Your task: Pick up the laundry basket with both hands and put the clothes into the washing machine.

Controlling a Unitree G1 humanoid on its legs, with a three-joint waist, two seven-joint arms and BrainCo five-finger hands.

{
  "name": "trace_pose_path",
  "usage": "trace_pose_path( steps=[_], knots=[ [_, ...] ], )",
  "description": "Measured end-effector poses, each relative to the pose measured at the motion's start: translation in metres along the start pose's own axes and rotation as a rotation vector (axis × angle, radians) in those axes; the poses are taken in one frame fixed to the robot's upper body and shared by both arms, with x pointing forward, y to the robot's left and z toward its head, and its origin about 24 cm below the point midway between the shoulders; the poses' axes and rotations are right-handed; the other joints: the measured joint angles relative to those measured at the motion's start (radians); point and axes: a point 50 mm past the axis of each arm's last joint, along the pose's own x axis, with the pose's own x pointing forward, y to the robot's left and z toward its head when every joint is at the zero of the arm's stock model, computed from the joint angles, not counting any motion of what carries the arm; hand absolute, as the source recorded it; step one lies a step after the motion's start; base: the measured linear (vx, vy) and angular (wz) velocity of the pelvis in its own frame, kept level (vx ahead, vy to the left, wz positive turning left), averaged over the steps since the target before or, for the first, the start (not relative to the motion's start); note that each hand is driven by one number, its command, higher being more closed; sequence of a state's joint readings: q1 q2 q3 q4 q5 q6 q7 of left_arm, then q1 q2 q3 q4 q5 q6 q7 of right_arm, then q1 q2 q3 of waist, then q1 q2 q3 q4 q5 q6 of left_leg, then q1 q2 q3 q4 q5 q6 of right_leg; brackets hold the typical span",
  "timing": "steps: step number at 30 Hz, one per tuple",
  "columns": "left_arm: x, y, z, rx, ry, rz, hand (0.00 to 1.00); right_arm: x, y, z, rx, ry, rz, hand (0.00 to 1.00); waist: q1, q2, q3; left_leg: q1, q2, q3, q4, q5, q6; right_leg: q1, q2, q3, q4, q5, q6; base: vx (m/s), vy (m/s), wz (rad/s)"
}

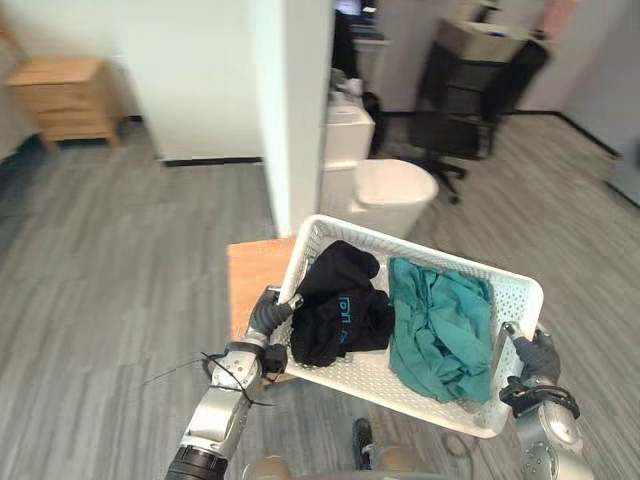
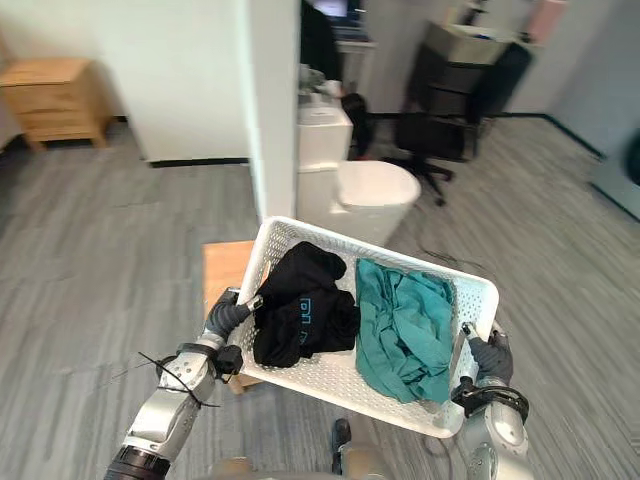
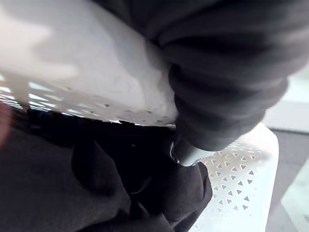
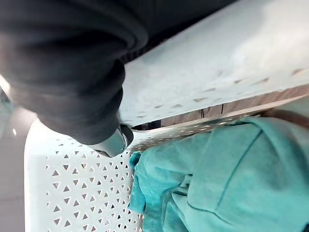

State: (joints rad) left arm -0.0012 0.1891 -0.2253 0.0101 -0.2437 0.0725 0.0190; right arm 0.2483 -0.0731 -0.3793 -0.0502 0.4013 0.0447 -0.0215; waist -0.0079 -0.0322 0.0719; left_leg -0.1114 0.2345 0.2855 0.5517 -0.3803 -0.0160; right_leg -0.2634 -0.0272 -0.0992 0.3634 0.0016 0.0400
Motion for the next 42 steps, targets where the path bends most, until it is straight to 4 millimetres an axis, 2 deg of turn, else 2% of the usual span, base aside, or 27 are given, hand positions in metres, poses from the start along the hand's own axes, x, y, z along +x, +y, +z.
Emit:
trace_pose_path(
  steps=[2, 3, 4, 5, 6, 7, 9, 10, 11, 12, 13, 17, 18, 19, 20, 21, 22, 25, 28, 30, 32, 34, 35, 36, 37, 39, 42],
  knots=[
    [0.004, -0.003, 0.005, 0.005, -0.018, -0.012, 1.00, -0.002, -0.004, 0.006, 0.004, -0.029, -0.017, 1.00, -0.018, -0.008, -0.005, 0.040, 0.016, 0.081, -0.018, 0.016, -0.011, 0.003, -0.051, -0.047, 0.125, -0.066, -0.006, -0.10, -0.062, -1.25],
    [0.008, -0.006, 0.009, 0.001, -0.031, -0.019, 1.00, -0.004, -0.007, 0.008, 0.008, -0.043, -0.022, 1.00, -0.046, -0.013, -0.007, 0.061, -0.006, 0.107, -0.033, 0.019, -0.018, -0.002, -0.042, -0.068, 0.114, -0.045, 0.001, -0.16, -0.057, -1.40],
    [0.013, -0.007, 0.012, 0.001, -0.037, -0.025, 1.00, -0.001, -0.006, 0.010, 0.007, -0.050, -0.031, 1.00, -0.047, -0.012, -0.012, 0.098, -0.005, 0.162, -0.104, 0.037, -0.036, 0.015, -0.005, -0.027, 0.006, 0.009, 0.059, -0.15, -0.046, -1.61],
    [0.014, -0.007, 0.011, -0.001, -0.035, -0.024, 1.00, 0.001, -0.007, 0.009, 0.010, -0.046, -0.037, 1.00, -0.046, 0.005, -0.031, 0.125, 0.012, 0.208, -0.143, 0.055, -0.037, 0.044, 0.035, 0.001, -0.117, 0.080, 0.060, -0.12, -0.089, -2.20],
    [0.014, -0.001, 0.013, -0.007, -0.045, 0.000, 1.00, 0.006, -0.002, 0.013, 0.013, -0.064, -0.020, 1.00, -0.041, 0.039, -0.045, 0.147, 0.054, 0.326, -0.187, 0.084, -0.039, 0.041, 0.035, -0.018, -0.028, 0.001, -0.072, -0.09, -0.101, -2.17],
    [0.013, 0.005, 0.012, -0.011, -0.048, 0.021, 1.00, 0.010, 0.004, 0.009, 0.016, -0.056, 0.001, 1.00, -0.066, 0.019, -0.047, 0.183, 0.038, 0.397, -0.206, 0.097, -0.051, 0.028, -0.033, -0.052, 0.158, -0.117, -0.059, -0.07, -0.104, -2.07],
    [0.008, 0.012, 0.005, -0.023, -0.023, 0.048, 1.00, 0.019, 0.010, 0.002, 0.012, -0.020, 0.023, 1.00, -0.082, -0.018, -0.061, 0.200, 0.014, 0.489, -0.192, 0.083, -0.065, 0.059, -0.065, -0.041, 0.077, -0.185, -0.012, -0.06, -0.112, -1.67],
    [0.007, 0.012, -0.001, -0.038, 0.002, 0.058, 1.00, 0.022, 0.012, -0.001, 0.002, 0.000, 0.030, 1.00, -0.093, -0.011, -0.057, 0.200, 0.019, 0.496, -0.198, 0.082, -0.069, 0.061, -0.037, -0.018, 0.047, -0.157, -0.010, -0.07, -0.125, -1.82],
    [0.005, 0.010, -0.010, -0.062, 0.041, 0.067, 1.00, 0.024, 0.009, -0.005, -0.034, 0.031, 0.028, 1.00, -0.085, 0.029, -0.060, 0.211, 0.008, 0.491, -0.252, 0.089, -0.073, 0.073, 0.011, 0.023, -0.058, -0.109, -0.010, -0.06, -0.069, -2.00],
    [-0.003, 0.015, -0.019, -0.077, 0.068, 0.099, 1.00, 0.026, 0.014, -0.011, -0.040, 0.063, 0.047, 1.00, -0.068, 0.035, -0.050, 0.245, 0.011, 0.552, -0.289, 0.109, -0.077, 0.087, 0.015, -0.030, -0.119, -0.168, -0.063, -0.02, -0.035, -2.20],
    [-0.006, 0.019, -0.022, -0.081, 0.080, 0.115, 1.00, 0.026, 0.017, -0.014, -0.041, 0.077, 0.060, 1.00, -0.066, 0.043, -0.049, 0.259, 0.016, 0.579, -0.297, 0.112, -0.080, 0.095, 0.026, -0.031, -0.137, -0.163, -0.068, 0.01, -0.075, -2.01],
    [-0.018, 0.027, -0.037, -0.066, 0.144, 0.140, 1.00, 0.007, 0.014, -0.039, -0.027, 0.157, 0.041, 1.00, -0.091, 0.037, -0.027, 0.290, 0.161, 0.596, -0.074, 0.106, -0.108, 0.125, 0.109, 0.030, -0.148, -0.097, -0.069, 0.10, -0.141, -1.03],
    [-0.020, 0.027, -0.040, -0.061, 0.152, 0.142, 1.00, 0.004, 0.012, -0.040, -0.030, 0.164, 0.038, 1.00, -0.089, 0.045, -0.019, 0.272, 0.222, 0.565, 0.049, 0.112, -0.097, 0.139, 0.131, 0.042, -0.140, -0.101, -0.075, 0.20, -0.132, -0.95],
    [-0.022, 0.028, -0.042, -0.063, 0.159, 0.144, 1.00, 0.003, 0.013, -0.040, -0.032, 0.163, 0.040, 1.00, -0.088, 0.063, 0.008, 0.227, 0.313, 0.501, 0.244, 0.139, 0.087, 0.164, 0.168, 0.061, -0.119, -0.113, -0.099, 0.17, -0.108, -0.78],
    [-0.023, 0.028, -0.043, -0.065, 0.162, 0.149, 1.00, 0.003, 0.013, -0.040, -0.038, 0.163, 0.042, 1.00, -0.086, 0.069, 0.024, 0.191, 0.342, 0.441, 0.336, 0.191, 0.182, 0.178, 0.182, 0.077, -0.103, -0.123, -0.115, 0.23, -0.092, -0.91],
    [-0.027, 0.028, -0.047, -0.076, 0.176, 0.156, 1.00, 0.001, 0.015, -0.041, -0.058, 0.166, 0.054, 1.00, -0.084, 0.067, 0.054, 0.085, 0.320, 0.224, 0.482, 0.272, 0.189, 0.205, 0.185, 0.102, -0.069, -0.164, -0.151, 0.19, -0.027, -0.69],
    [-0.029, 0.026, -0.049, -0.085, 0.180, 0.157, 1.00, -0.001, 0.015, -0.040, -0.069, 0.164, 0.052, 1.00, -0.083, 0.070, 0.058, 0.041, 0.283, 0.146, 0.513, 0.252, 0.158, 0.212, 0.185, 0.116, -0.060, -0.192, -0.174, 0.27, 0.044, -0.65],
    [-0.038, 0.025, -0.057, -0.105, 0.207, 0.171, 1.00, -0.002, 0.014, -0.041, -0.108, 0.173, 0.069, 1.00, -0.047, 0.060, 0.081, -0.107, 0.001, -0.070, 0.405, 0.138, 0.041, 0.259, 0.133, 0.196, -0.056, -0.244, -0.209, 0.30, 0.143, -0.72],
    [-0.047, 0.032, -0.059, -0.111, 0.209, 0.207, 1.00, -0.003, 0.024, -0.040, -0.127, 0.175, 0.110, 1.00, -0.015, 0.069, 0.080, -0.167, -0.041, -0.059, 0.101, 0.136, 0.023, 0.283, 0.100, 0.196, -0.076, -0.263, -0.175, 0.27, 0.166, -0.75],
    [-0.051, 0.031, -0.058, -0.121, 0.195, 0.215, 1.00, -0.002, 0.023, -0.033, -0.156, 0.145, 0.110, 1.00, -0.012, 0.073, 0.076, -0.182, -0.073, -0.078, -0.175, 0.199, -0.042, 0.290, 0.068, 0.182, -0.076, -0.294, -0.127, 0.33, 0.221, -0.43],
    [-0.050, 0.027, -0.058, -0.136, 0.192, 0.218, 1.00, 0.000, 0.022, -0.031, -0.160, 0.137, 0.106, 1.00, -0.009, 0.068, 0.069, -0.184, -0.121, -0.076, -0.163, 0.271, -0.004, 0.326, 0.026, 0.206, -0.069, -0.382, -0.095, 0.45, 0.306, -0.16],
    [-0.050, 0.024, -0.059, -0.148, 0.192, 0.217, 1.00, 0.000, 0.021, -0.030, -0.168, 0.133, 0.104, 1.00, -0.021, 0.042, 0.042, -0.190, -0.180, -0.041, -0.119, 0.247, 0.062, 0.340, -0.050, 0.207, -0.046, -0.438, -0.047, 0.64, 0.381, 0.15],
    [-0.052, 0.025, -0.061, -0.145, 0.197, 0.221, 1.00, -0.001, 0.018, -0.032, -0.168, 0.132, 0.093, 1.00, -0.041, -0.003, 0.017, -0.164, -0.270, -0.032, -0.120, 0.195, 0.105, 0.287, -0.109, 0.229, 0.149, -0.407, 0.012, 0.63, 0.308, 0.30],
    [-0.051, 0.023, -0.061, -0.149, 0.196, 0.217, 1.00, -0.001, 0.017, -0.031, -0.169, 0.129, 0.088, 1.00, -0.040, -0.007, 0.020, -0.147, -0.298, -0.031, -0.116, 0.175, 0.120, 0.245, -0.129, 0.240, 0.268, -0.397, 0.031, 0.76, 0.358, 0.42],
    [-0.050, 0.022, -0.060, -0.133, 0.196, 0.207, 1.00, -0.001, 0.012, -0.037, -0.167, 0.150, 0.070, 1.00, -0.044, -0.020, 0.040, -0.077, -0.344, -0.030, -0.125, 0.143, 0.139, 0.158, -0.148, 0.281, 0.544, -0.292, 0.055, 0.48, 0.229, 0.22],
    [-0.055, 0.025, -0.064, -0.122, 0.218, 0.224, 1.00, -0.004, 0.015, -0.044, -0.153, 0.177, 0.078, 1.00, -0.046, -0.012, 0.062, 0.070, -0.377, -0.036, -0.147, 0.086, 0.156, 0.027, -0.118, 0.303, 0.903, -0.240, 0.019, 0.66, 0.257, 0.07],
    [-0.054, 0.028, -0.056, -0.092, 0.192, 0.219, 1.00, -0.005, 0.020, -0.043, -0.136, 0.165, 0.088, 1.00, -0.062, 0.039, 0.062, 0.231, -0.373, -0.076, -0.285, 0.073, 0.147, -0.150, -0.073, 0.181, 0.861, -0.264, -0.011, 0.63, 0.190, 0.11]
  ],
)
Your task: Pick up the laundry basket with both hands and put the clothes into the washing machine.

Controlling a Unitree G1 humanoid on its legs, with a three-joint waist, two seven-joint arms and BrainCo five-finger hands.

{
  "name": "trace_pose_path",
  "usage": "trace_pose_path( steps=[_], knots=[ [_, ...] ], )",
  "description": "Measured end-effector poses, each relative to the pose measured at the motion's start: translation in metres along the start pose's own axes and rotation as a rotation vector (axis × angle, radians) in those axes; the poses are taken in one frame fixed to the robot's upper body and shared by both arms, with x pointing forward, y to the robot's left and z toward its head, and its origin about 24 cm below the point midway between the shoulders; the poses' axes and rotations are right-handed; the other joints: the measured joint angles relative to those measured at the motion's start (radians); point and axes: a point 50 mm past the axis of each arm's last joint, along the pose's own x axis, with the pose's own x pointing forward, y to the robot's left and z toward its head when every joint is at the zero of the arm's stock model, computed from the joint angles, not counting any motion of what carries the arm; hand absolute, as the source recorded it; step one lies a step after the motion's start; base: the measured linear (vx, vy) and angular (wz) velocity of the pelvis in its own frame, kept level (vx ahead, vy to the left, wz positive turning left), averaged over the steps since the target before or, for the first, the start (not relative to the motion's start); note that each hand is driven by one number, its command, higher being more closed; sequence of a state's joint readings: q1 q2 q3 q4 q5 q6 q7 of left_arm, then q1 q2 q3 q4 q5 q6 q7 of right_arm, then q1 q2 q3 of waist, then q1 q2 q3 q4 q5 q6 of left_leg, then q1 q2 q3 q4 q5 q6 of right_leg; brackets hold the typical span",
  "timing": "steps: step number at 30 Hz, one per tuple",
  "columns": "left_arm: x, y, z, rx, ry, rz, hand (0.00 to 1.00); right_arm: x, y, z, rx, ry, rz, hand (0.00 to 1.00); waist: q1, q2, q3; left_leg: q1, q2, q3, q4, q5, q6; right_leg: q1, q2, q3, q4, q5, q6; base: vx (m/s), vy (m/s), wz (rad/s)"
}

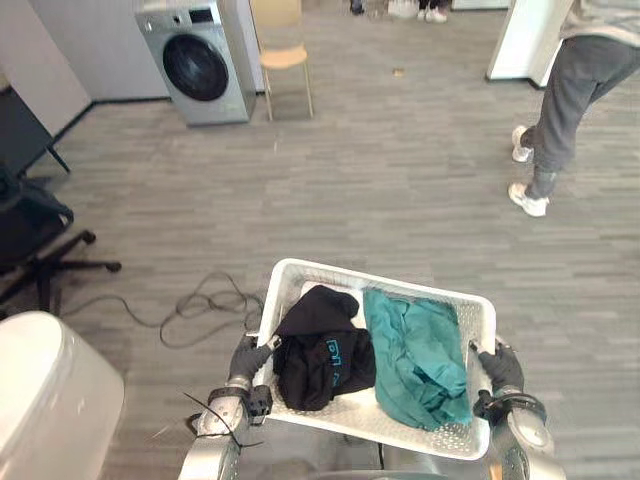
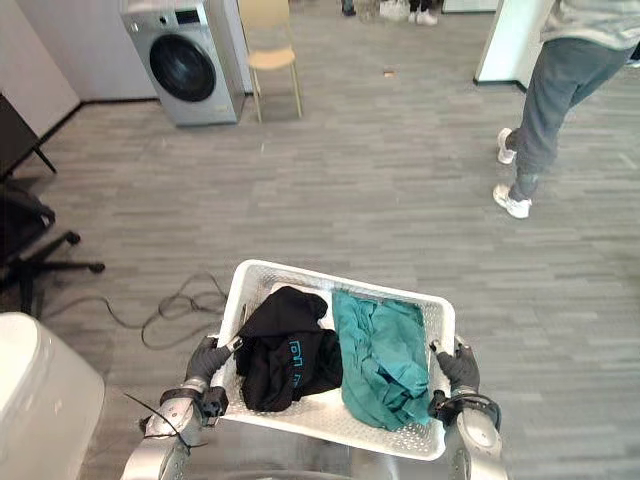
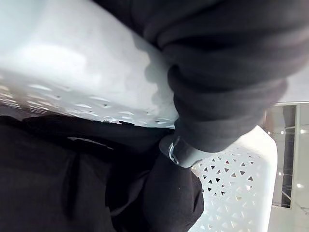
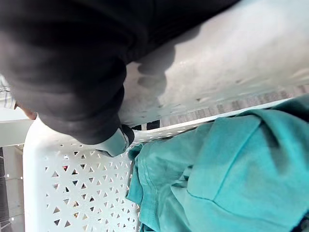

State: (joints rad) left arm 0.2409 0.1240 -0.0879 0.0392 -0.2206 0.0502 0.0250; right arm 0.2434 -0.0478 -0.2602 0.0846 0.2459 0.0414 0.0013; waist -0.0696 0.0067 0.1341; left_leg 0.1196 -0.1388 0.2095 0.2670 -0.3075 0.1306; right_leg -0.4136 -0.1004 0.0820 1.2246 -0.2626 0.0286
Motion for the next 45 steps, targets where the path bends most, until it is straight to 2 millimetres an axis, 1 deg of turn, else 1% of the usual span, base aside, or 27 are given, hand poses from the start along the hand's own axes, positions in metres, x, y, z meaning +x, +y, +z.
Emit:
trace_pose_path(
  steps=[3, 4, 5, 6, 8, 10, 11, 13, 14, 15, 19, 20, 23, 24, 25, 26, 27, 28, 30, 31, 33, 35, 36, 37, 39, 41, 45],
  knots=[
    [0.007, -0.008, 0.015, 0.026, -0.061, -0.045, 1.00, -0.009, -0.002, 0.007, 0.042, -0.055, -0.027, 1.00, -0.024, 0.012, 0.005, 0.121, 0.023, -0.039, -0.086, -0.019, -0.034, -0.066, 0.019, -0.138, -0.388, 0.000, 0.016, 0.60, 0.092, 0.46],
    [0.010, -0.010, 0.019, 0.028, -0.075, -0.053, 1.00, -0.011, -0.005, 0.010, 0.039, -0.075, -0.039, 1.00, -0.025, 0.009, -0.001, 0.158, 0.035, -0.040, -0.088, -0.037, -0.068, -0.053, 0.042, -0.165, -0.620, 0.053, 0.009, 0.70, 0.034, 0.60],
    [0.010, -0.014, 0.020, 0.020, -0.081, -0.063, 1.00, -0.013, -0.008, 0.014, 0.027, -0.092, -0.051, 1.00, -0.043, 0.022, -0.005, 0.184, 0.067, -0.047, -0.063, -0.056, -0.100, -0.031, 0.080, -0.168, -0.687, 0.185, 0.005, 0.89, 0.005, 0.66],
    [0.010, -0.015, 0.020, 0.019, -0.084, -0.069, 1.00, -0.014, -0.010, 0.014, 0.021, -0.096, -0.057, 1.00, -0.055, 0.024, -0.009, 0.185, 0.083, -0.050, -0.028, -0.059, -0.106, -0.019, 0.087, -0.168, -0.676, 0.210, -0.010, 0.93, -0.026, 0.59],
    [0.012, -0.019, 0.022, 0.000, -0.092, -0.072, 1.00, -0.017, -0.013, 0.023, 0.000, -0.121, -0.066, 1.00, -0.054, 0.054, -0.006, 0.092, 0.159, -0.033, 0.301, -0.013, -0.127, 0.016, 0.096, -0.212, -0.591, 0.132, -0.104, 0.79, -0.040, 0.17],
    [0.009, -0.017, 0.018, -0.035, -0.084, -0.046, 1.00, -0.021, -0.010, 0.032, -0.030, -0.154, -0.036, 1.00, -0.033, 0.062, 0.012, -0.057, 0.218, 0.002, 0.639, 0.368, -0.095, 0.067, 0.111, -0.233, -0.520, 0.075, -0.168, 0.69, -0.092, -0.37],
    [0.004, -0.016, 0.013, -0.050, -0.069, -0.043, 1.00, -0.024, -0.011, 0.032, -0.037, -0.157, -0.040, 1.00, -0.007, 0.089, 0.013, -0.128, 0.291, 0.010, 0.818, 0.607, -0.103, 0.215, 0.139, -0.198, -0.631, 0.010, -0.160, 0.95, 0.010, -0.62],
    [0.002, -0.015, 0.015, -0.048, -0.081, -0.039, 1.00, -0.022, -0.007, 0.031, -0.025, -0.154, -0.044, 1.00, 0.018, 0.106, 0.023, -0.307, 0.336, -0.041, 1.063, 0.383, -0.085, 0.376, 0.159, -0.158, -0.717, -0.055, -0.128, 1.04, 0.134, -0.65],
    [0.002, -0.012, 0.015, -0.047, -0.081, -0.030, 1.00, -0.021, -0.004, 0.032, -0.033, -0.156, -0.033, 1.00, 0.053, 0.087, 0.022, -0.412, 0.330, -0.018, 1.005, 0.245, -0.080, 0.472, 0.123, -0.105, -0.795, -0.071, -0.113, 0.64, 0.110, -0.67],
    [0.001, -0.010, 0.014, -0.048, -0.083, -0.022, 1.00, -0.020, -0.002, 0.033, -0.031, -0.159, -0.026, 1.00, 0.066, 0.075, 0.023, -0.444, 0.331, 0.002, 0.942, 0.199, -0.089, 0.507, 0.101, -0.084, -0.825, -0.075, -0.105, 0.79, 0.169, -0.70],
    [-0.003, -0.006, 0.013, -0.059, -0.104, 0.003, 1.00, -0.012, 0.005, 0.037, -0.047, -0.173, 0.004, 1.00, 0.084, 0.052, 0.023, -0.467, 0.324, 0.177, 0.213, 0.189, -0.150, 0.673, -0.004, -0.023, -0.889, -0.112, -0.040, 0.79, 0.278, -0.51],
    [-0.004, -0.006, 0.009, -0.057, -0.089, 0.005, 1.00, -0.009, 0.002, 0.031, -0.053, -0.149, -0.004, 1.00, 0.087, 0.033, 0.004, -0.477, 0.285, 0.168, 0.210, 0.267, -0.103, 0.697, -0.029, 0.042, -0.850, -0.138, -0.023, 0.87, 0.420, -0.12],
    [-0.005, -0.002, 0.001, -0.043, -0.044, 0.021, 1.00, 0.002, 0.002, 0.014, -0.050, -0.071, -0.013, 1.00, 0.027, -0.033, -0.038, -0.477, 0.219, 0.174, 0.383, 0.130, -0.006, 0.663, -0.090, 0.173, -0.651, 0.019, 0.063, 0.98, 0.429, 0.14],
    [-0.006, 0.003, -0.002, -0.027, -0.026, 0.031, 1.00, 0.005, 0.006, 0.008, -0.042, -0.048, -0.005, 1.00, 0.045, -0.067, -0.017, -0.467, 0.229, 0.171, 0.533, 0.130, 0.003, 0.627, -0.064, 0.224, -0.477, 0.206, 0.131, 0.69, 0.311, -0.44],
    [-0.009, 0.004, -0.009, -0.021, 0.006, 0.038, 1.00, -0.002, 0.002, -0.004, -0.053, -0.007, -0.010, 1.00, 0.063, -0.090, -0.034, -0.372, 0.159, 0.151, 0.382, 0.052, -0.062, 0.534, -0.058, 0.262, -0.258, 0.376, 0.174, 0.65, 0.277, -0.49],
    [-0.010, 0.004, -0.010, -0.021, 0.009, 0.038, 1.00, -0.003, 0.002, -0.004, -0.054, -0.005, -0.010, 1.00, 0.066, -0.091, -0.037, -0.356, 0.150, 0.147, 0.371, 0.042, -0.063, 0.525, -0.061, 0.263, -0.243, 0.376, 0.174, 0.61, 0.205, -0.25],
    [-0.009, 0.005, -0.012, -0.013, 0.024, 0.051, 1.00, -0.005, 0.004, -0.007, -0.055, -0.002, -0.004, 1.00, 0.053, -0.131, -0.046, -0.201, 0.048, 0.096, 0.218, -0.007, -0.042, 0.382, -0.063, 0.228, 0.024, 0.255, 0.077, 0.70, 0.133, 0.13],
    [-0.008, 0.001, -0.011, -0.009, 0.023, 0.032, 1.00, -0.007, 0.001, -0.006, -0.058, -0.006, -0.014, 1.00, 0.034, -0.087, -0.036, -0.105, 0.046, 0.061, 0.130, -0.011, -0.037, 0.282, -0.012, 0.165, 0.085, 0.142, 0.005, 0.69, 0.112, 0.25],
    [-0.003, -0.010, -0.007, -0.004, 0.007, -0.013, 1.00, -0.017, -0.010, 0.000, -0.053, -0.032, -0.050, 1.00, 0.021, 0.008, -0.028, 0.024, 0.075, 0.009, -0.004, 0.002, -0.054, 0.144, 0.068, 0.046, 0.014, -0.005, -0.039, 0.78, 0.133, 0.61],
    [0.000, -0.016, -0.003, 0.012, -0.007, -0.044, 1.00, -0.024, -0.014, 0.001, -0.031, -0.049, -0.069, 1.00, -0.004, 0.022, -0.020, 0.088, 0.083, -0.014, -0.030, 0.006, -0.062, 0.089, 0.085, -0.018, -0.120, -0.043, -0.037, 0.88, 0.111, 0.86],
    [0.006, -0.018, 0.000, 0.020, -0.014, -0.055, 1.00, -0.029, -0.018, 0.004, -0.019, -0.064, -0.091, 1.00, -0.016, 0.015, -0.017, 0.159, 0.088, -0.025, -0.031, -0.005, -0.079, 0.041, 0.072, -0.094, -0.348, -0.040, -0.051, 0.68, -0.004, 0.66],
    [0.012, -0.023, 0.004, 0.020, -0.030, -0.075, 1.00, -0.030, -0.021, 0.008, -0.016, -0.083, -0.102, 1.00, -0.029, -0.002, -0.013, 0.252, 0.097, -0.027, -0.008, -0.036, -0.112, 0.018, 0.075, -0.157, -0.588, 0.143, -0.098, 0.89, -0.110, 0.53],
    [0.012, -0.030, 0.001, 0.000, -0.017, -0.083, 1.00, -0.029, -0.028, 0.010, -0.043, -0.080, -0.114, 1.00, -0.030, 0.040, -0.029, 0.256, 0.141, -0.046, 0.054, -0.032, -0.119, 0.049, 0.106, -0.176, -0.551, 0.091, -0.119, 0.83, -0.094, 0.39],
    [0.013, -0.028, 0.003, 0.004, -0.027, -0.080, 1.00, -0.027, -0.026, 0.012, -0.044, -0.089, -0.107, 1.00, -0.028, 0.039, -0.032, 0.240, 0.151, -0.047, 0.108, -0.002, -0.127, 0.051, 0.107, -0.171, -0.527, 0.066, -0.135, 0.79, -0.098, 0.34],
    [0.015, -0.029, 0.008, -0.010, -0.044, -0.076, 1.00, -0.027, -0.024, 0.021, -0.038, -0.121, -0.090, 1.00, -0.025, 0.038, -0.029, 0.134, 0.185, -0.078, 0.415, 0.190, -0.155, 0.152, 0.108, -0.166, -0.549, 0.009, -0.169, 0.70, -0.119, 0.35],
    [0.011, -0.024, 0.006, -0.019, -0.045, -0.058, 1.00, -0.026, -0.019, 0.021, -0.036, -0.121, -0.073, 1.00, -0.027, 0.040, -0.028, 0.043, 0.246, -0.084, 0.688, 0.238, -0.202, 0.307, 0.137, -0.158, -0.674, 0.004, -0.170, 0.61, -0.087, 0.18],
    [0.001, -0.011, 0.006, -0.040, -0.070, -0.002, 1.00, -0.020, -0.004, 0.026, -0.038, -0.141, -0.005, 1.00, 0.038, 0.050, -0.018, -0.224, 0.348, -0.053, 1.069, 0.234, -0.187, 0.536, 0.177, -0.075, -0.892, 0.005, -0.169, 0.45, -0.043, -0.49]
  ],
)
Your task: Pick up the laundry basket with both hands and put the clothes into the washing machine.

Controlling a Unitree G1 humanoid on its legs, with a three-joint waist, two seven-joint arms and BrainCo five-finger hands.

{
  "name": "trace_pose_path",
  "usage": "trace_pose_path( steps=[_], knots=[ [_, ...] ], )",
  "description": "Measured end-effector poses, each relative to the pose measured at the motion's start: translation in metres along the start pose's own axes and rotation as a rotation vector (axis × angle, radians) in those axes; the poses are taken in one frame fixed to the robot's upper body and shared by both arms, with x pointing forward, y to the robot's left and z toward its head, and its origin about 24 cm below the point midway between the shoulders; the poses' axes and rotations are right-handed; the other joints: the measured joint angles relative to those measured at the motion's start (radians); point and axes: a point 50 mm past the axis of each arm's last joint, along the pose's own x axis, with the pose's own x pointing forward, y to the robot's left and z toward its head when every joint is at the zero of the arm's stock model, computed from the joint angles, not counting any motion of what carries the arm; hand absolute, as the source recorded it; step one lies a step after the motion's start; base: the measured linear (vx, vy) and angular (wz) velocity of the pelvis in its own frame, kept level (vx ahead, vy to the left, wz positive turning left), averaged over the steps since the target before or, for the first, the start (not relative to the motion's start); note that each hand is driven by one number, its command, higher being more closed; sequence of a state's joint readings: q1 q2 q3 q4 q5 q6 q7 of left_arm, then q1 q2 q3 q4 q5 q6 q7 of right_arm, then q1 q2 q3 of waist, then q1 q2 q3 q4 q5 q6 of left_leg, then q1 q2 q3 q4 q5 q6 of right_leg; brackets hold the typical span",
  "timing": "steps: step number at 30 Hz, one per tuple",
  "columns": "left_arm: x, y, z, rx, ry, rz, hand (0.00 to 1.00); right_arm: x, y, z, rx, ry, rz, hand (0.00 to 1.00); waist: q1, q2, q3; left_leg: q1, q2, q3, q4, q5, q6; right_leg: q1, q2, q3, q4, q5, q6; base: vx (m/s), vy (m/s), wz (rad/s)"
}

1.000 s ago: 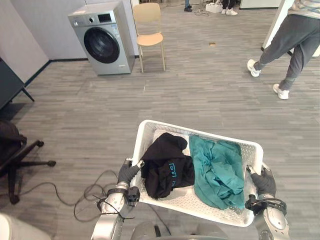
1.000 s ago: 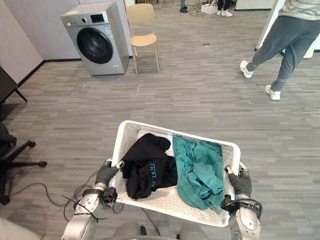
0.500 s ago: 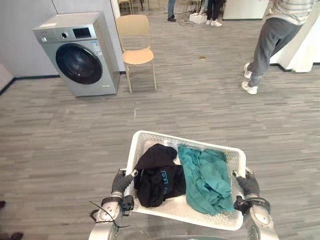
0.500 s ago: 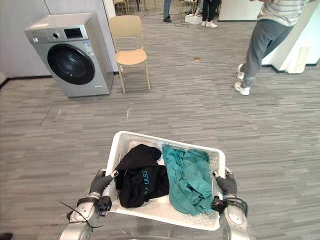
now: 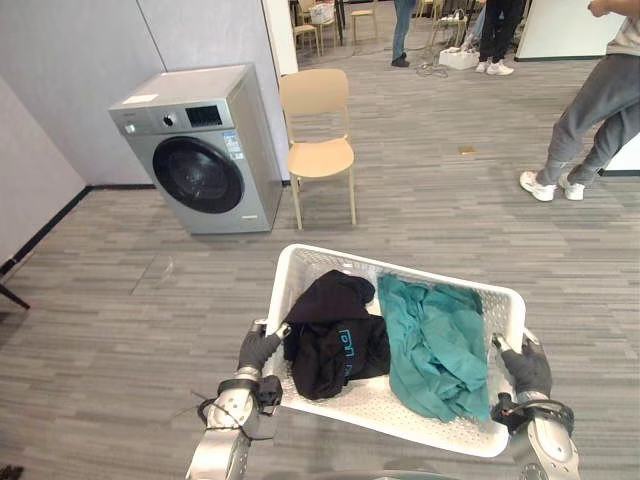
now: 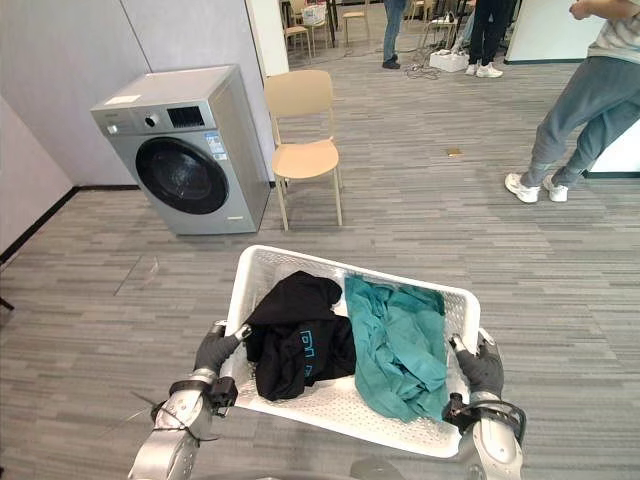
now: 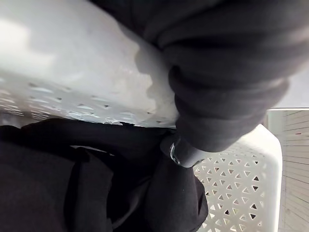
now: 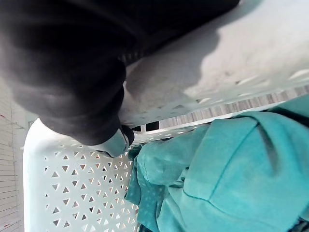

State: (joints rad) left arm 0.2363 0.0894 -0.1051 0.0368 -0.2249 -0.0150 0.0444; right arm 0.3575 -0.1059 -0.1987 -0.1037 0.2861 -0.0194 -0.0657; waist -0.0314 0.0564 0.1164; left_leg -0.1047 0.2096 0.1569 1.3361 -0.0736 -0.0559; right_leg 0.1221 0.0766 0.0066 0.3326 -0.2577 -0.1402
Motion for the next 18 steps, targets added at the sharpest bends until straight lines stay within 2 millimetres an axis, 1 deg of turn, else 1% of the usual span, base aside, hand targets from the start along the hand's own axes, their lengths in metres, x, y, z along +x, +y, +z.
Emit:
trace_pose_path(
  steps=[1, 2, 3, 4, 5, 6, 7, 8, 9, 10, 11, 12, 13, 14, 15, 16, 18],
  knots=[
    [0.000, 0.001, 0.000, 0.000, 0.002, 0.003, 1.00, 0.001, 0.002, 0.000, 0.002, -0.001, 0.007, 1.00, 0.003, -0.002, 0.001, -0.032, 0.019, 0.015, -0.026, -0.009, 0.015, 0.022, -0.003, 0.010, -0.021, 0.000, 0.001, 0.48, 0.024, -0.60],
    [-0.001, 0.003, -0.001, 0.000, 0.004, 0.014, 1.00, 0.001, 0.004, 0.000, 0.003, 0.001, 0.009, 1.00, 0.015, -0.011, 0.006, -0.067, 0.055, 0.079, -0.144, -0.036, 0.054, 0.066, -0.018, 0.037, -0.054, -0.004, 0.021, 0.40, 0.044, -0.44],
    [-0.002, 0.003, -0.002, -0.002, 0.006, 0.012, 1.00, 0.001, 0.003, 0.000, 0.000, 0.002, 0.004, 1.00, 0.018, -0.018, 0.010, -0.077, 0.057, 0.126, -0.280, -0.057, 0.072, 0.091, -0.038, 0.051, -0.068, -0.015, 0.042, 0.47, 0.061, -0.44],
    [-0.002, 0.000, -0.003, -0.012, 0.008, 0.008, 1.00, 0.001, 0.001, 0.001, -0.011, -0.001, -0.002, 1.00, 0.012, -0.021, 0.010, -0.074, 0.034, 0.162, -0.504, -0.073, 0.072, 0.104, -0.060, 0.052, -0.063, -0.035, 0.077, 0.38, 0.070, -0.23],
    [-0.002, -0.002, -0.003, -0.014, 0.010, 0.001, 1.00, 0.002, -0.001, 0.001, -0.019, -0.001, -0.006, 1.00, 0.004, -0.019, 0.009, -0.071, 0.008, 0.162, -0.630, -0.072, 0.071, 0.107, -0.068, 0.054, -0.048, -0.048, 0.100, 0.37, 0.105, -0.13],
    [-0.002, -0.004, -0.004, -0.016, 0.015, -0.004, 1.00, 0.003, -0.004, 0.002, -0.031, 0.000, -0.008, 1.00, -0.008, -0.015, 0.006, -0.059, -0.040, 0.147, -0.812, -0.047, 0.060, 0.104, -0.077, 0.058, -0.009, -0.070, 0.138, 0.40, 0.163, -0.18],
    [-0.004, -0.007, -0.007, -0.025, 0.025, -0.008, 1.00, 0.001, -0.007, 0.001, -0.045, 0.006, -0.013, 1.00, -0.015, 0.001, -0.004, -0.043, -0.085, 0.148, -0.991, 0.066, 0.070, 0.093, -0.073, 0.074, 0.054, -0.092, 0.171, 0.55, 0.207, -0.25],
    [-0.007, -0.003, -0.014, -0.017, 0.054, 0.002, 1.00, -0.002, -0.006, -0.009, -0.026, 0.047, -0.025, 1.00, -0.020, -0.028, -0.033, 0.004, -0.108, 0.171, -1.043, 0.034, 0.054, 0.074, -0.086, 0.099, 0.130, -0.100, 0.183, 0.52, 0.160, -0.18],
    [-0.007, -0.002, -0.014, -0.009, 0.061, 0.002, 1.00, -0.004, -0.007, -0.013, -0.022, 0.061, -0.030, 1.00, -0.024, -0.040, -0.045, 0.021, -0.120, 0.180, -1.073, 0.037, 0.058, 0.050, -0.088, 0.117, 0.183, -0.089, 0.196, 0.52, 0.081, -0.01],
    [-0.008, 0.001, -0.015, 0.008, 0.065, 0.001, 1.00, -0.006, -0.007, -0.017, -0.015, 0.078, -0.031, 1.00, -0.038, -0.046, -0.051, 0.063, -0.120, 0.175, -1.151, 0.042, 0.050, -0.034, -0.079, 0.151, 0.310, -0.077, 0.179, 0.46, 0.028, -0.01],
    [-0.008, 0.001, -0.015, 0.006, 0.068, 0.002, 1.00, -0.006, -0.007, -0.017, -0.016, 0.079, -0.027, 1.00, -0.037, -0.044, -0.050, 0.081, -0.116, 0.178, -1.177, 0.044, 0.046, -0.054, -0.080, 0.157, 0.307, -0.100, 0.158, 0.41, 0.018, -0.18],
    [-0.008, 0.002, -0.015, 0.005, 0.069, 0.009, 1.00, -0.005, -0.005, -0.017, -0.012, 0.078, -0.015, 1.00, -0.037, -0.037, -0.049, 0.107, -0.106, 0.187, -1.202, 0.044, 0.046, -0.079, -0.088, 0.167, 0.286, -0.126, 0.159, 0.33, -0.013, -0.40],
    [-0.007, 0.002, -0.016, 0.004, 0.069, 0.011, 1.00, -0.005, -0.004, -0.019, -0.009, 0.081, -0.011, 1.00, -0.037, -0.011, -0.049, 0.132, -0.088, 0.194, -1.224, 0.044, 0.046, -0.127, -0.100, 0.172, 0.251, -0.135, 0.171, 0.27, -0.082, -0.46],
    [-0.006, 0.002, -0.017, 0.002, 0.073, 0.011, 1.00, -0.004, -0.004, -0.019, -0.009, 0.082, -0.010, 1.00, -0.037, -0.002, -0.050, 0.152, -0.071, 0.200, -1.234, 0.044, 0.046, -0.167, -0.107, 0.178, 0.216, -0.134, 0.172, 0.31, -0.154, -0.41],
    [-0.005, 0.002, -0.019, 0.002, 0.082, 0.011, 1.00, -0.003, -0.003, -0.022, -0.007, 0.093, -0.010, 1.00, -0.040, 0.002, -0.057, 0.167, -0.068, 0.209, -1.233, 0.044, 0.043, -0.194, -0.139, 0.181, 0.071, -0.089, 0.178, 0.20, -0.130, -0.24],
    [-0.014, -0.001, -0.040, -0.029, 0.166, 0.029, 1.00, -0.002, -0.015, -0.041, -0.038, 0.175, -0.023, 1.00, -0.010, -0.046, -0.051, 0.213, -0.158, 0.178, -1.281, -0.012, -0.007, -0.176, -0.214, 0.188, -0.021, 0.026, 0.260, 0.10, -0.073, -0.09],
    [-0.014, -0.001, -0.040, -0.029, 0.166, 0.029, 1.00, -0.002, -0.015, -0.041, -0.038, 0.175, -0.023, 1.00, -0.010, -0.045, -0.051, 0.213, -0.158, 0.178, -1.281, -0.012, -0.007, -0.176, -0.214, 0.188, -0.021, 0.026, 0.260, 0.00, 0.000, 0.00]
  ],
)
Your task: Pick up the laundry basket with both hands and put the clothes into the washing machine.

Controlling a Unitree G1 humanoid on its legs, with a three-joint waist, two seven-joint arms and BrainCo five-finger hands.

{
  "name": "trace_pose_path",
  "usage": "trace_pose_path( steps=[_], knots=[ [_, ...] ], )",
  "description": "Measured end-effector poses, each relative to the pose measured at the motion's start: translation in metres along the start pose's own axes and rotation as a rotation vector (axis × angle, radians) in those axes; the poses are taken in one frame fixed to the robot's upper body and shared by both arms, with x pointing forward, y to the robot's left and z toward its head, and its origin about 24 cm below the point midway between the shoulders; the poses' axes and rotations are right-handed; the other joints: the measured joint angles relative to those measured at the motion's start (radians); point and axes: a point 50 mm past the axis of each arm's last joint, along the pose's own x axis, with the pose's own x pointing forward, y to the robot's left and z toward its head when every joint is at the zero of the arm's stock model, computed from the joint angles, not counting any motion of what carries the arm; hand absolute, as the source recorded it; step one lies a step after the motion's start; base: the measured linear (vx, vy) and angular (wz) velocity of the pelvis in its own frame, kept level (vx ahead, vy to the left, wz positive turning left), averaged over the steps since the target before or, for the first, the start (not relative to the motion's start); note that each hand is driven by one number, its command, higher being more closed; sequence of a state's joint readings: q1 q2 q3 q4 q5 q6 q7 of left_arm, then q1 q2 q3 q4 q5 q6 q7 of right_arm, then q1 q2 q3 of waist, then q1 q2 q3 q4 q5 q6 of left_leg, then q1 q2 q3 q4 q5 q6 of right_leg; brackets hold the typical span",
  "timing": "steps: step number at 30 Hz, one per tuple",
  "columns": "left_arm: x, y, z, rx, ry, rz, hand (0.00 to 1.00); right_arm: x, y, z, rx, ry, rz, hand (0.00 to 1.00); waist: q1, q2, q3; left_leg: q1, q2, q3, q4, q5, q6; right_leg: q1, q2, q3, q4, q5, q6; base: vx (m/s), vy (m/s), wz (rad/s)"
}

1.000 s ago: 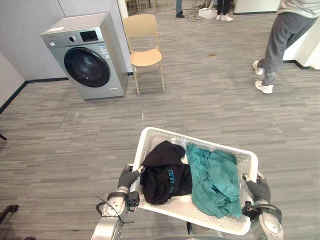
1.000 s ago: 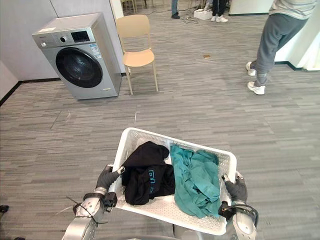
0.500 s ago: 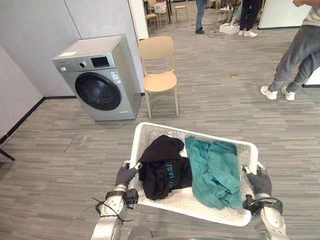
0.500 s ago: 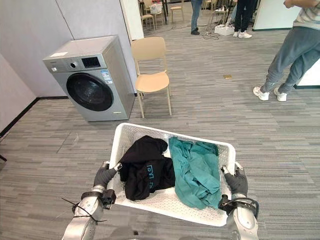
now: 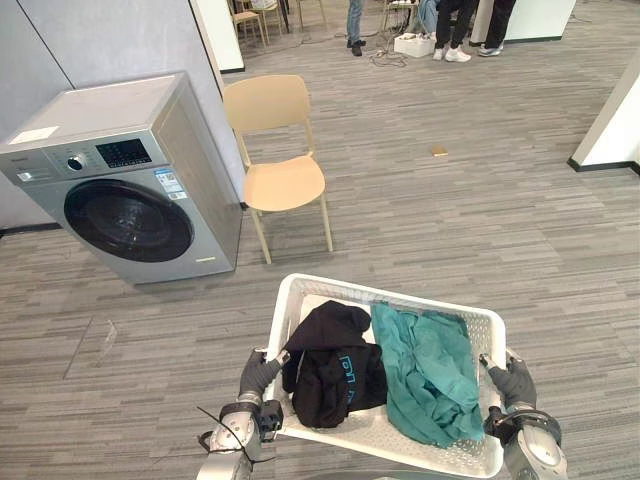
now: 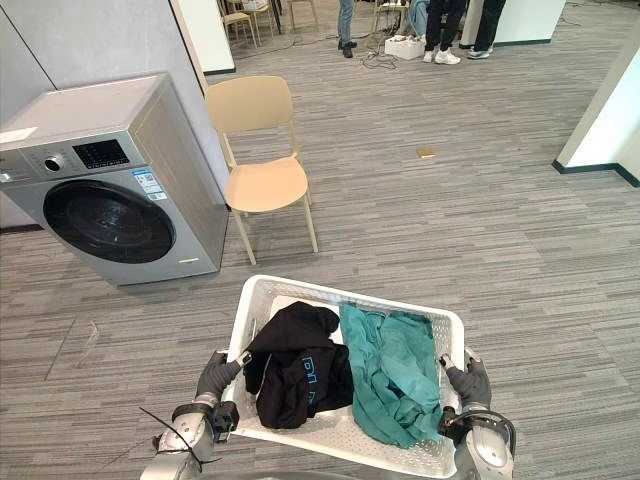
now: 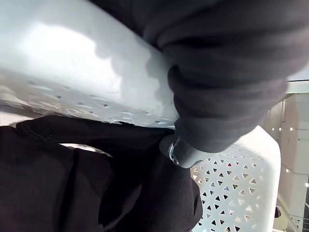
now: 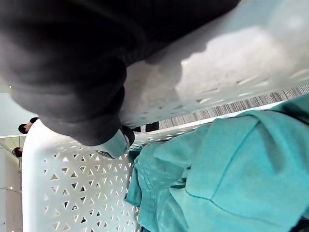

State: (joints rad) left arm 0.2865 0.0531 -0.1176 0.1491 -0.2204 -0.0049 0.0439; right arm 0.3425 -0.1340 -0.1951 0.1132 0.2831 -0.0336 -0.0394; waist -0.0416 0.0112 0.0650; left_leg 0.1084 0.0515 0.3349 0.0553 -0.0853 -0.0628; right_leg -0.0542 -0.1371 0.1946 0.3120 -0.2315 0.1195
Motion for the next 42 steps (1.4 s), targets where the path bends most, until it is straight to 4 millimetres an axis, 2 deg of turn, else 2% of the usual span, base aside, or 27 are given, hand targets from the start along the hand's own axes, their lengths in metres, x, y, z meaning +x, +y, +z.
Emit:
trace_pose_path(
  steps=[3, 5, 8, 11, 12, 13, 16, 17, 23, 26, 31, 32, 33, 34, 35, 36, 37, 38, 39, 40, 41, 42],
  knots=[
    [0.000, -0.001, -0.001, 0.001, 0.005, -0.003, 1.00, 0.000, -0.001, -0.003, 0.000, 0.008, -0.005, 1.00, -0.006, -0.003, 0.001, 0.002, 0.000, 0.000, -0.005, 0.001, 0.000, -0.001, 0.000, -0.002, -0.002, 0.000, 0.000, 0.00, 0.000, 0.00],
    [0.001, 0.000, -0.006, 0.021, 0.029, -0.013, 1.00, -0.001, -0.004, -0.012, 0.016, 0.044, -0.014, 1.00, -0.011, -0.004, 0.001, 0.003, 0.000, 0.001, -0.015, 0.004, -0.001, 0.000, 0.001, -0.003, -0.012, 0.004, 0.000, 0.00, 0.000, 0.00],
    [0.010, -0.001, -0.011, 0.073, 0.069, -0.042, 1.00, -0.004, -0.012, -0.029, 0.063, 0.115, -0.040, 1.00, -0.016, -0.006, 0.002, -0.012, 0.006, 0.004, -0.044, 0.023, 0.000, 0.002, 0.009, -0.005, -0.065, 0.045, -0.001, 0.00, 0.004, -0.03],
    [0.026, -0.009, 0.001, 0.131, 0.043, -0.101, 1.00, -0.004, -0.020, -0.031, 0.141, 0.119, -0.083, 1.00, -0.026, -0.020, 0.008, -0.059, 0.022, 0.010, -0.037, 0.029, 0.004, -0.006, 0.015, -0.011, -0.141, 0.114, 0.008, -0.03, 0.016, -0.04],
    [0.033, -0.013, 0.011, 0.165, 0.015, -0.134, 1.00, -0.007, -0.022, -0.035, 0.203, 0.120, -0.102, 1.00, -0.033, -0.046, 0.021, -0.071, 0.026, 0.009, -0.036, 0.031, 0.007, -0.007, 0.015, -0.018, -0.165, 0.137, 0.011, -0.06, 0.010, 0.01],
    [0.035, -0.015, 0.015, 0.181, 0.003, -0.150, 1.00, -0.008, -0.023, -0.037, 0.228, 0.120, -0.113, 1.00, -0.033, -0.054, 0.026, -0.081, 0.027, 0.006, -0.034, 0.031, 0.007, -0.008, 0.015, -0.023, -0.172, 0.145, 0.012, -0.12, 0.009, 0.08],
    [0.047, -0.019, 0.031, 0.244, -0.035, -0.196, 1.00, -0.012, -0.022, -0.040, 0.314, 0.114, -0.140, 1.00, -0.057, -0.098, 0.038, -0.153, 0.032, -0.020, -0.019, 0.038, 0.018, -0.055, 0.015, -0.051, -0.196, 0.194, 0.019, -0.06, 0.000, 0.17],
    [0.048, -0.020, 0.030, 0.248, -0.031, -0.198, 1.00, -0.012, -0.023, -0.041, 0.320, 0.116, -0.144, 1.00, -0.057, -0.102, 0.040, -0.157, 0.031, -0.021, -0.019, 0.043, 0.019, -0.058, 0.015, -0.056, -0.199, 0.200, 0.017, -0.03, 0.015, 0.07],
    [0.053, -0.024, 0.039, 0.240, -0.056, -0.210, 1.00, -0.007, -0.022, -0.035, 0.334, 0.089, -0.139, 1.00, -0.050, -0.085, 0.057, -0.208, 0.024, -0.049, 0.001, 0.047, 0.023, -0.077, 0.000, -0.094, -0.203, 0.213, 0.017, -0.03, 0.002, 0.18],
    [0.058, -0.026, 0.049, 0.221, -0.084, -0.209, 1.00, 0.006, -0.019, -0.023, 0.335, 0.052, -0.121, 1.00, -0.024, -0.070, 0.095, -0.252, 0.018, -0.067, 0.021, 0.046, 0.029, -0.097, -0.008, -0.110, -0.212, 0.215, 0.020, -0.07, -0.013, 0.17],
    [0.058, -0.027, 0.066, 0.199, -0.155, -0.197, 1.00, 0.027, -0.011, 0.000, 0.339, -0.015, -0.088, 1.00, -0.021, -0.059, 0.115, -0.310, 0.000, -0.108, 0.034, 0.035, 0.034, -0.109, -0.032, -0.174, -0.207, 0.198, 0.023, -0.07, 0.008, 0.37],
    [0.059, -0.032, 0.073, 0.194, -0.181, -0.207, 1.00, 0.032, -0.013, 0.008, 0.342, -0.044, -0.092, 1.00, -0.031, -0.072, 0.127, -0.313, -0.043, -0.110, 0.064, 0.020, 0.057, -0.116, -0.078, -0.219, -0.179, 0.147, 0.029, -0.03, 0.078, 0.80],
    [0.059, -0.037, 0.077, 0.179, -0.199, -0.212, 1.00, 0.035, -0.016, 0.015, 0.330, -0.068, -0.093, 1.00, -0.033, -0.064, 0.134, -0.340, -0.046, -0.109, 0.166, -0.003, 0.082, -0.139, -0.101, -0.235, -0.113, 0.120, 0.033, 0.05, 0.087, 0.78],
    [0.058, -0.042, 0.078, 0.156, -0.211, -0.212, 1.00, 0.038, -0.020, 0.024, 0.305, -0.092, -0.086, 1.00, -0.032, -0.030, 0.142, -0.323, -0.034, -0.122, 0.185, -0.079, 0.079, -0.156, -0.090, -0.247, -0.036, 0.104, 0.040, 0.06, 0.058, 0.40],
    [0.060, -0.040, 0.084, 0.142, -0.232, -0.191, 1.00, 0.045, -0.012, 0.032, 0.307, -0.113, -0.060, 1.00, -0.028, -0.027, 0.174, -0.311, -0.038, -0.126, 0.193, -0.094, 0.087, -0.202, -0.097, -0.247, 0.087, 0.107, 0.025, 0.04, 0.098, -0.02],
    [0.061, -0.029, 0.089, 0.132, -0.247, -0.149, 1.00, 0.053, 0.000, 0.040, 0.299, -0.126, -0.013, 1.00, -0.022, -0.014, 0.196, -0.285, -0.023, -0.126, 0.173, -0.095, 0.095, -0.303, -0.083, -0.263, 0.244, 0.119, -0.034, 0.02, 0.107, -0.18],
    [0.062, -0.017, 0.092, 0.137, -0.254, -0.119, 1.00, 0.056, 0.014, 0.042, 0.308, -0.123, 0.024, 1.00, -0.018, -0.007, 0.203, -0.264, -0.003, -0.127, 0.158, -0.098, 0.100, -0.334, -0.051, -0.302, 0.236, 0.099, -0.058, 0.06, 0.110, -0.23],
    [0.062, -0.012, 0.094, 0.140, -0.258, -0.109, 1.00, 0.057, 0.019, 0.040, 0.317, -0.113, 0.031, 1.00, -0.019, -0.007, 0.206, -0.250, 0.003, -0.127, 0.148, -0.098, 0.100, -0.341, -0.034, -0.321, 0.197, 0.099, -0.058, 0.12, 0.062, -0.06],
    [0.062, -0.005, 0.097, 0.152, -0.263, -0.093, 1.00, 0.060, 0.027, 0.040, 0.329, -0.107, 0.047, 1.00, -0.021, -0.009, 0.207, -0.216, 0.003, -0.126, 0.111, -0.098, 0.100, -0.336, -0.005, -0.360, 0.069, 0.122, -0.045, 0.27, 0.010, 0.07],
    [0.062, -0.002, 0.097, 0.153, -0.265, -0.084, 1.00, 0.060, 0.030, 0.039, 0.331, -0.105, 0.055, 1.00, -0.024, -0.009, 0.208, -0.177, -0.001, -0.127, 0.074, -0.098, 0.098, -0.322, 0.014, -0.414, -0.084, 0.182, -0.049, 0.29, -0.023, 0.13],
    [0.062, -0.002, 0.098, 0.152, -0.265, -0.083, 1.00, 0.060, 0.031, 0.039, 0.330, -0.105, 0.055, 1.00, -0.026, -0.009, 0.208, -0.161, -0.005, -0.129, 0.062, -0.099, 0.096, -0.318, 0.023, -0.436, -0.144, 0.212, -0.056, 0.42, -0.053, 0.35],
    [0.062, -0.002, 0.098, 0.151, -0.265, -0.084, 1.00, 0.060, 0.031, 0.040, 0.322, -0.108, 0.055, 1.00, -0.035, -0.010, 0.207, -0.130, -0.010, -0.145, 0.051, -0.116, 0.083, -0.317, 0.044, -0.440, -0.222, 0.268, -0.076, 0.33, -0.059, 0.41]
  ],
)
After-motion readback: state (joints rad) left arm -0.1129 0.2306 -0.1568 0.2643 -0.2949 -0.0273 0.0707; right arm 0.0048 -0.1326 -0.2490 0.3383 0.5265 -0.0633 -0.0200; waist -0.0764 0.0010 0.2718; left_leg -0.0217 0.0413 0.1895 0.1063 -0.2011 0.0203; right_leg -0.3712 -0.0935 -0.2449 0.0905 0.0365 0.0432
